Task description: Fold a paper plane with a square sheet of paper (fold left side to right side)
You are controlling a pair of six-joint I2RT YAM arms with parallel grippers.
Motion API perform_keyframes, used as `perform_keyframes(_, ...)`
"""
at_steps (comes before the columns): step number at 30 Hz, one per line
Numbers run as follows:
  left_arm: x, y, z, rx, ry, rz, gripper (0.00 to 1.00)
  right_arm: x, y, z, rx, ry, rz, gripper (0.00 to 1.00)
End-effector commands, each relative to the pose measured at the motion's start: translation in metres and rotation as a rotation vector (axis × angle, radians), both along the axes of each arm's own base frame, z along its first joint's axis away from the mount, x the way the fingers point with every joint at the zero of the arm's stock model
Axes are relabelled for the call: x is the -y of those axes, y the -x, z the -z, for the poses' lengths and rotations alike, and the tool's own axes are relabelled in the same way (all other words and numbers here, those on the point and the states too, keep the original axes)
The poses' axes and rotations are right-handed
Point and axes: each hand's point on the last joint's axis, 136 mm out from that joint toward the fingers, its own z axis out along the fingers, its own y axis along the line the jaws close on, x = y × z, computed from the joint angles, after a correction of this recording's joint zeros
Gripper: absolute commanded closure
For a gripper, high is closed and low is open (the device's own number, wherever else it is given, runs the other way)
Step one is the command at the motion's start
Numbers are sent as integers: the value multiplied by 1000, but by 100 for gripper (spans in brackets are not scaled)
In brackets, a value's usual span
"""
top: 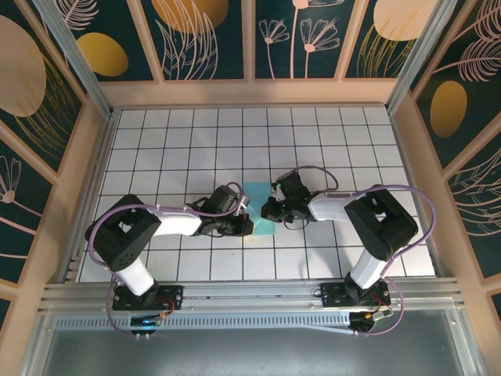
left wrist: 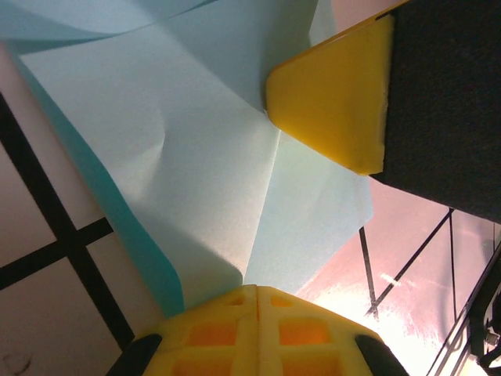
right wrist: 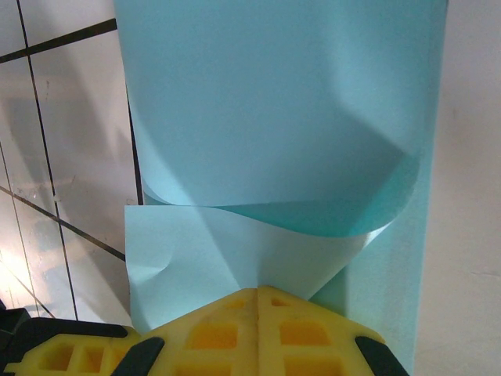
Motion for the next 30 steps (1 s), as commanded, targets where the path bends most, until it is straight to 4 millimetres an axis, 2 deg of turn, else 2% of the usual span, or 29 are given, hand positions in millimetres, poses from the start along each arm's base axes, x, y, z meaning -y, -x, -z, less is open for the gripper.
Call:
perform_keyframes(1, -5, 4, 8, 4, -32, 9, 100, 2, 8, 10, -15, 37, -19, 100)
perform_keyframes(12, -10, 5, 10, 11, -47, 0, 100, 1, 8, 9, -14, 35, -23, 100)
perform_keyframes(19, -17, 9, 21, 0, -69, -9, 100, -6, -3, -20, 69, -15, -24, 100)
perform_keyframes(23, -17, 10, 23, 1, -76, -5, 100, -7, -4, -30, 112, -29, -20, 100)
perform_keyframes(30, -16, 12, 25, -1, -77, 4, 100, -20, 8, -25, 127, -22, -44, 100)
